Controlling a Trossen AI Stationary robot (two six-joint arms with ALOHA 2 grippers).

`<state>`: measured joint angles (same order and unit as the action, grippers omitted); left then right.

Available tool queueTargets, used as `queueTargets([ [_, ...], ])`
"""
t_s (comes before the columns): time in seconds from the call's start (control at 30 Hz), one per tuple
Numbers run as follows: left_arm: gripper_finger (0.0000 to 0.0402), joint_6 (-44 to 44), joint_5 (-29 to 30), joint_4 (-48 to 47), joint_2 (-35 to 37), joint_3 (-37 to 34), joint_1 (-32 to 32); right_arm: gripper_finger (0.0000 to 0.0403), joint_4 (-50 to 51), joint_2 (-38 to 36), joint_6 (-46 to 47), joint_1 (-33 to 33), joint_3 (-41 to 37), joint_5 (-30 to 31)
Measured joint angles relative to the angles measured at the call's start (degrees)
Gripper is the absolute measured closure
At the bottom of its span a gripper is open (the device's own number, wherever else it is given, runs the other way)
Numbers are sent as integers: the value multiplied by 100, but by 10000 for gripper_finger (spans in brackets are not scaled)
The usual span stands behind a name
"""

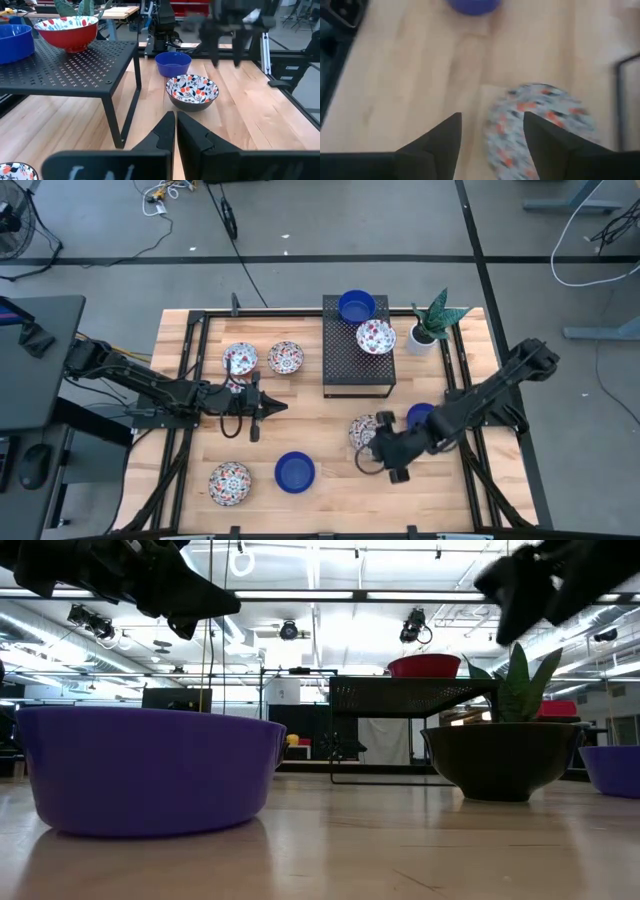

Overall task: Pick & Place Mini bowls
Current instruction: Put the middle black and white bowl on the shelf

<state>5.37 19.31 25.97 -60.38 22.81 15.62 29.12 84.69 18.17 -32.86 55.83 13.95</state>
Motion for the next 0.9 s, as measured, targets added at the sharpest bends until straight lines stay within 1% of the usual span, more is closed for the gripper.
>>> queueTargets([
  [0.17,383,-3,49,37,0,0,-3,189,-340,426,129,-27,-326,111],
  [0.37,383,-5,59,44,0,0,-7,222,-560,845,22,-33,-330,105],
  [0.5,383,-3,61,42,0,0,-7,258,-614,906,22,-31,-330,166],
  [0.9,383,0,61,37,0,0,-7,382,-362,896,-86,-36,-327,276],
])
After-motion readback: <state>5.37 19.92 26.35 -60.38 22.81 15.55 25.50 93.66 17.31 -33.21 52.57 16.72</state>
